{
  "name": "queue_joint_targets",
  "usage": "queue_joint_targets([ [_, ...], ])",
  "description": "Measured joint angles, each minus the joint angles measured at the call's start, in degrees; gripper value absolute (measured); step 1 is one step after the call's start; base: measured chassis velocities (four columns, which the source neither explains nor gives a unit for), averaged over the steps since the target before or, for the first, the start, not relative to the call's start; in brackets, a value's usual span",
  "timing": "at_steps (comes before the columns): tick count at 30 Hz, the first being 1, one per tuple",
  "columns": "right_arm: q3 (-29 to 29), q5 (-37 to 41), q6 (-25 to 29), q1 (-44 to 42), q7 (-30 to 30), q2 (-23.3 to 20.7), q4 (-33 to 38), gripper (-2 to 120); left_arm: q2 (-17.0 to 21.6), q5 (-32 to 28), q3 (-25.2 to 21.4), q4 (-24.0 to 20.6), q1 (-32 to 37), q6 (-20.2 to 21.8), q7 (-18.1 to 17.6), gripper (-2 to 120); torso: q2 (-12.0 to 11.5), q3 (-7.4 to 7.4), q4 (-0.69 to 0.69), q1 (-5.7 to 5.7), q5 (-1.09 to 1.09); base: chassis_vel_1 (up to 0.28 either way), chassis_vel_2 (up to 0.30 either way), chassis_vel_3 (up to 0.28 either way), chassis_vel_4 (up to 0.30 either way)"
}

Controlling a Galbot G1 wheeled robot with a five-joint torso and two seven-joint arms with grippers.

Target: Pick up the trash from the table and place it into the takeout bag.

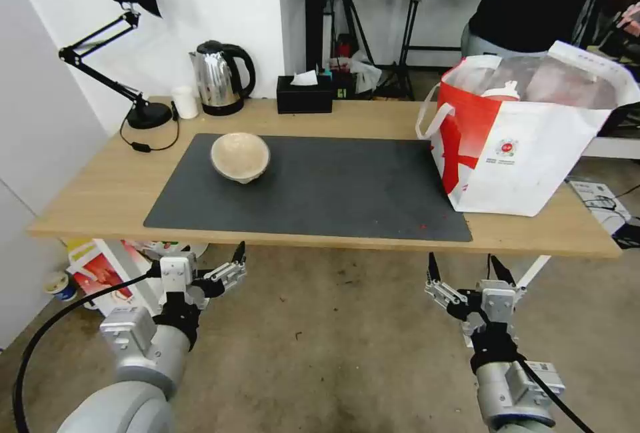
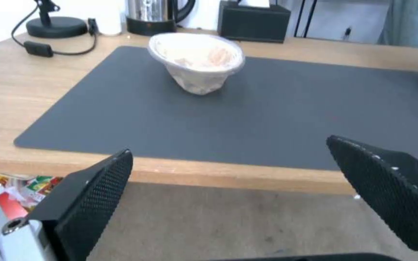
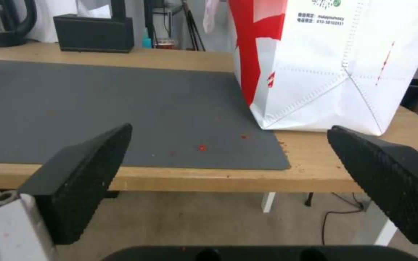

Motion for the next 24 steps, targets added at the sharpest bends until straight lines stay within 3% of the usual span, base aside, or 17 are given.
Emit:
queue_joint_targets([
  [19, 0.0, 0.0, 0.0, 0.0, 0.0, 0.0, 0.0, 100, 0.0, -0.2, -0.1, 0.0, 0.5, -2.7, 0.3, 100, 0.0, 0.0, 0.0, 0.0, 0.0, 0.0, 0.0, 0.0, 0.0],
  [24, 0.0, 0.0, 0.0, 0.0, 0.0, 0.0, 0.0, 100, 0.4, -3.0, -0.6, 0.0, 0.1, -3.6, -0.1, 100, 0.0, 0.0, 0.0, 0.0, 0.0, 0.0, 0.0, 0.0, 0.0],
])
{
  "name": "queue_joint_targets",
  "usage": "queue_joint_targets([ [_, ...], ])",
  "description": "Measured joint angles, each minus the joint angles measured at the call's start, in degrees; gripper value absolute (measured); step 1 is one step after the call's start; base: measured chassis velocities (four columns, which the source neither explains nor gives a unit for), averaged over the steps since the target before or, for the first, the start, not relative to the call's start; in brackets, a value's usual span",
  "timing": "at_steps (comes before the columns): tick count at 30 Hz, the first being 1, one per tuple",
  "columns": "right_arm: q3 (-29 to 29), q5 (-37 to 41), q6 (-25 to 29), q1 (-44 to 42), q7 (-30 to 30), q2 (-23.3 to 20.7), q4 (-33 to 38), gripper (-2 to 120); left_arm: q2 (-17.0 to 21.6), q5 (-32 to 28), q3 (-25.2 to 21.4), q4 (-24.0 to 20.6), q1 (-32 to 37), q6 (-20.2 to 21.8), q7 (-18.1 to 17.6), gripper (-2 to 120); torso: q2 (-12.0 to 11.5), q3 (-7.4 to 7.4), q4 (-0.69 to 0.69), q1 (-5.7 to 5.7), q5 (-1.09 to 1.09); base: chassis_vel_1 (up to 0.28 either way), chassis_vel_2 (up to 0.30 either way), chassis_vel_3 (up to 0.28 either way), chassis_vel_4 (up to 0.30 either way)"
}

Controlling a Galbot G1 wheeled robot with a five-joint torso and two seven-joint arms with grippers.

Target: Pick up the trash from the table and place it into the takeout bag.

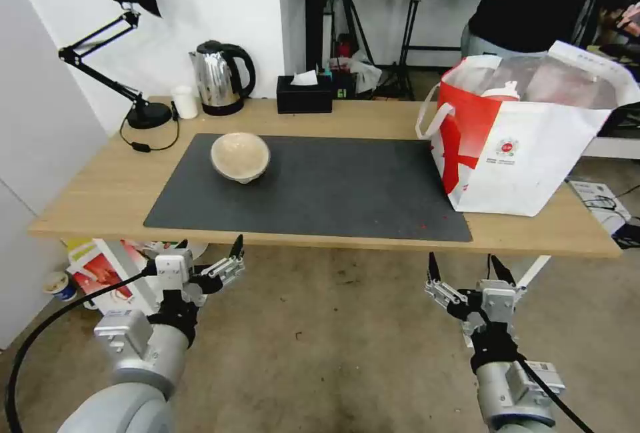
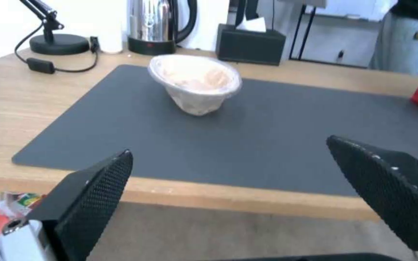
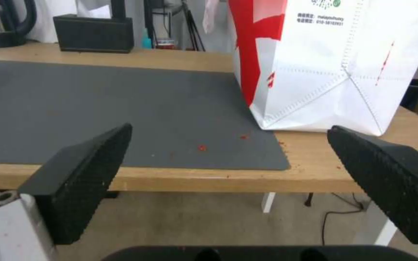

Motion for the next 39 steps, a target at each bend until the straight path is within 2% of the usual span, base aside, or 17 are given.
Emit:
queue_joint_targets([
  [8, 0.0, 0.0, 0.0, 0.0, 0.0, 0.0, 0.0, 100, 2.3, -8.4, -2.0, 0.0, -2.3, -1.0, -1.3, 100, 0.0, 0.0, 0.0, 0.0, 0.0, 0.0, 0.0, 0.0, 0.0],
  [16, 0.0, 0.0, 0.0, 0.0, 0.0, 0.0, 0.0, 100, 5.8, -16.0, -4.4, 0.0, -4.7, -0.9, -4.2, 100, 0.0, 0.0, 0.0, 0.0, -0.01, 0.0, 0.0, 0.0, 0.0],
  [26, 0.0, 0.0, 0.0, 0.0, 0.0, 0.0, 0.0, 100, 8.2, -24.1, -5.8, 0.0, -6.9, 0.7, -8.3, 100, 0.0, 0.0, 0.0, 0.0, -0.02, 0.0, 0.0, 0.0, 0.0],
  [28, 0.0, 0.0, 0.0, 0.0, 0.0, 0.0, 0.0, 100, 10.7, -33.2, -9.3, 0.0, -10.2, 3.5, -12.5, 100, 0.0, 0.0, -0.01, 0.0, 0.0, 0.0, 0.0, 0.0, 0.0],
  [29, 0.0, 0.0, 0.0, 0.0, 0.0, 0.0, 0.0, 100, 10.7, -33.2, -9.3, 0.0, -10.2, 3.5, -12.5, 100, 0.0, 0.0, -0.01, 0.0, 0.0, 0.0, 0.0, 0.0, 0.0],
  [32, 0.0, 0.0, 0.0, 0.0, 0.0, 0.0, 0.0, 100, 14.5, -43.8, -12.6, 0.0, -13.5, 5.6, -17.1, 100, 0.0, 0.0, 0.0, 0.0, -0.01, 0.0, 0.0, 0.0, 0.0],
  [33, 0.0, 0.0, 0.0, 0.0, 0.0, 0.0, 0.0, 100, 14.5, -43.8, -12.6, 0.0, -13.5, 5.6, -17.1, 100, 0.0, 0.0, 0.0, 0.0, -0.01, 0.0, 0.0, 0.0, 0.0],
  [34, 0.0, 0.0, 0.0, 0.0, 0.0, 0.0, 0.0, 100, 15.9, -48.8, -13.6, 0.0, -14.9, 5.9, -19.1, 100, 0.0, 0.0, 0.0, 0.0, -0.01, 0.0, 0.0, 0.0, 0.0],
  [37, 0.0, 0.0, 0.0, 0.0, 0.0, 0.0, 0.0, 100, 18.7, -58.3, -14.8, 0.4, -18.3, 6.2, -23.5, 100, 0.0, 0.0, 0.0, 0.0, 0.01, 0.0, 0.0, 0.0, 0.0],
  [39, 0.0, 0.0, 0.0, 0.0, 0.0, 0.0, 0.0, 100, 19.1, -59.7, -14.9, 0.6, -18.8, 6.2, -24.2, 100, 0.0, 0.0, 0.0, 0.0, 0.0, 0.0, 0.0, 0.0, 0.0],
])
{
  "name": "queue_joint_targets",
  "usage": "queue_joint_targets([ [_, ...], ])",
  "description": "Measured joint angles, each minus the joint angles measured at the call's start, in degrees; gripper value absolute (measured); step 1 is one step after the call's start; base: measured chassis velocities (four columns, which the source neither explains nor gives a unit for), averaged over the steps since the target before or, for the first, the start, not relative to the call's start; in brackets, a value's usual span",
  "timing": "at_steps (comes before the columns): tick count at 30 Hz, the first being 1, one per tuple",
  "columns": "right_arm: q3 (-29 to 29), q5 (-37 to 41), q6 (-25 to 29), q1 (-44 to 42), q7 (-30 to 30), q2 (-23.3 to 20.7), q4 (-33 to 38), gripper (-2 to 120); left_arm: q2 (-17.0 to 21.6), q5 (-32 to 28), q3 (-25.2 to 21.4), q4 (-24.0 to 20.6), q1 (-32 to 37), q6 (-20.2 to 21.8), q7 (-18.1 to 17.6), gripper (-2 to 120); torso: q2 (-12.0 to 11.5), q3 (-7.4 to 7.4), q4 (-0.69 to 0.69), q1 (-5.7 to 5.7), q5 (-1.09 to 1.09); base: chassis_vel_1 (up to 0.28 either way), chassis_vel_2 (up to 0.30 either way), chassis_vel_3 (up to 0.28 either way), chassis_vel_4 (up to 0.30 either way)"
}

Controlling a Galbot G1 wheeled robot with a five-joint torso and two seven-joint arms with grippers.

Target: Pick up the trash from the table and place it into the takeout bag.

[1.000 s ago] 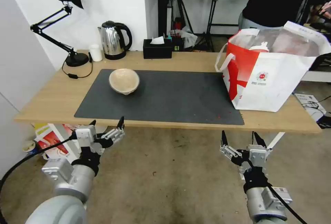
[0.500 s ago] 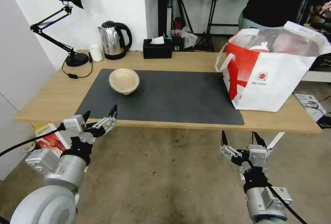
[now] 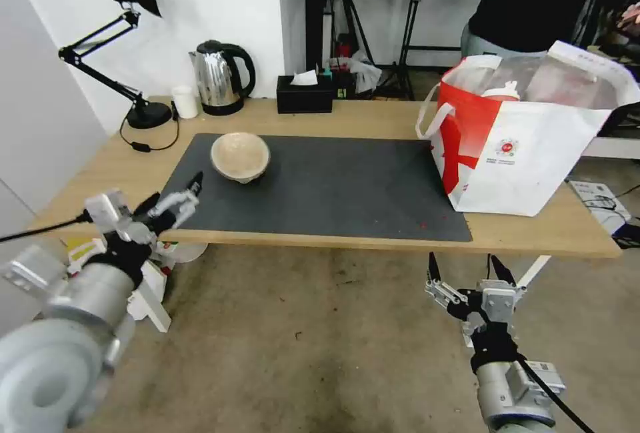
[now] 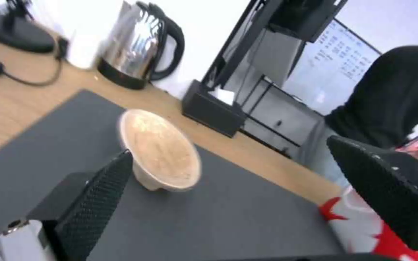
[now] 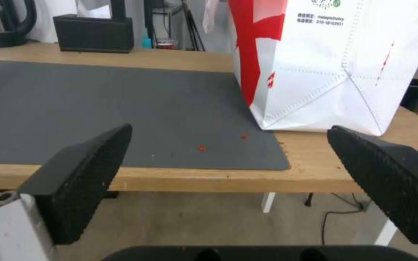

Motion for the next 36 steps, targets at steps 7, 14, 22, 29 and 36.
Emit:
queue_joint_targets([
  [7, 0.0, 0.0, 0.0, 0.0, 0.0, 0.0, 0.0, 100, 4.0, -17.7, -0.3, 4.4, -7.7, 0.2, -8.4, 100, 0.0, 0.0, 0.0, 0.0, -0.01, 0.0, 0.0, 0.0, 0.0],
  [14, 0.0, 0.0, 0.0, 0.0, 0.0, 0.0, 0.0, 100, 6.4, -31.1, 2.4, 8.6, -14.9, 0.3, -17.0, 100, 0.0, 0.0, 0.0, 0.0, 0.01, 0.0, 0.0, 0.0, 0.0],
  [22, 0.0, 0.0, 0.0, 0.0, 0.0, 0.0, 0.0, 100, 8.3, -36.6, 7.1, 14.7, -20.5, 0.9, -22.0, 100, 0.0, 0.0, 0.0, 0.0, 0.0, 0.0, 0.0, 0.0, 0.0],
  [29, 0.0, 0.0, 0.0, 0.0, 0.0, 0.0, 0.0, 100, 10.2, -37.4, 10.3, 18.6, -24.8, 1.0, -23.9, 100, 0.0, 0.0, 0.0, 0.0, 0.0, 0.0, 0.0, 0.0, 0.0],
  [36, 0.0, 0.0, 0.0, 0.0, 0.0, 0.0, 0.0, 100, 11.1, -37.2, 11.4, 21.0, -26.3, 1.7, -26.0, 100, 0.0, 0.0, 0.0, 0.01, 0.0, 0.0, 0.0, 0.0, 0.0],
])
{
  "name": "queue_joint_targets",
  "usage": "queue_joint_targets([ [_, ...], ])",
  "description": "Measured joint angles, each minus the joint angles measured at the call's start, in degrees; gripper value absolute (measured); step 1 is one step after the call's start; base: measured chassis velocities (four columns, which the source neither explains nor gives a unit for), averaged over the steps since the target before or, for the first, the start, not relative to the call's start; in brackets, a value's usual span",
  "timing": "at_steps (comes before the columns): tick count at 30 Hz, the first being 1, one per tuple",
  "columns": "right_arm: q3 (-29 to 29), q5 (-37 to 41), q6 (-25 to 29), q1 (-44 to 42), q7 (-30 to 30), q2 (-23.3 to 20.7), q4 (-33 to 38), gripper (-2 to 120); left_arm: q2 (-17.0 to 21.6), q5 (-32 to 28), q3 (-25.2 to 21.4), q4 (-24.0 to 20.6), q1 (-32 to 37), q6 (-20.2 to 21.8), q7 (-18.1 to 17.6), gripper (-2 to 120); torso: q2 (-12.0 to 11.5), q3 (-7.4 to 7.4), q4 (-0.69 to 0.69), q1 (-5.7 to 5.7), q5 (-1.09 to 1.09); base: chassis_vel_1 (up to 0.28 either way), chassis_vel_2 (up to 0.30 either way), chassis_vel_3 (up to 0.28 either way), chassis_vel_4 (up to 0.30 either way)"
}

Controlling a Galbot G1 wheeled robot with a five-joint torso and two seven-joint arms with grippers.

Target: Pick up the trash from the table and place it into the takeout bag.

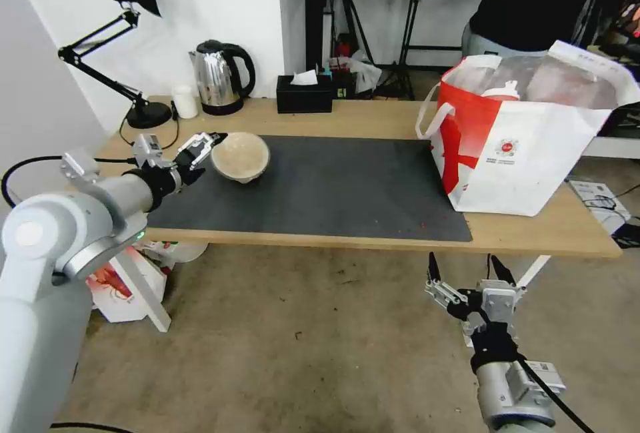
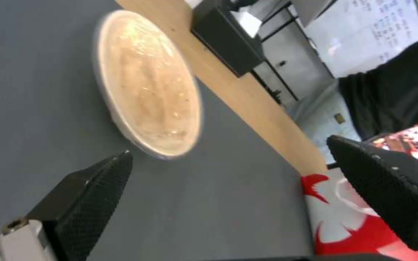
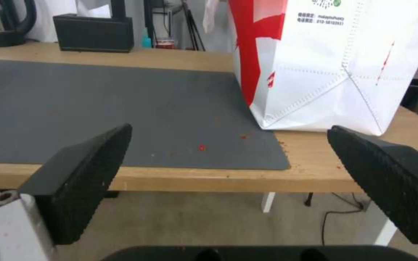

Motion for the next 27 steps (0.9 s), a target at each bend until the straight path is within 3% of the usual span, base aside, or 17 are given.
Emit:
queue_joint_targets([
  [8, 0.0, 0.0, 0.0, 0.0, 0.0, 0.0, 0.0, 100, 1.1, 0.8, 1.8, 3.9, -3.0, 0.8, -2.6, 100, 0.0, 0.0, 0.0, 0.0, 0.0, 0.0, 0.0, 0.0, 0.0],
  [27, 0.0, 0.0, 0.0, 0.0, 0.0, 0.0, 0.0, 100, 0.2, 3.5, 5.7, 11.1, -8.4, 0.9, -2.7, 100, 0.0, 0.0, 0.0, -0.01, 0.0, 0.0, 0.0, 0.0, 0.0],
])
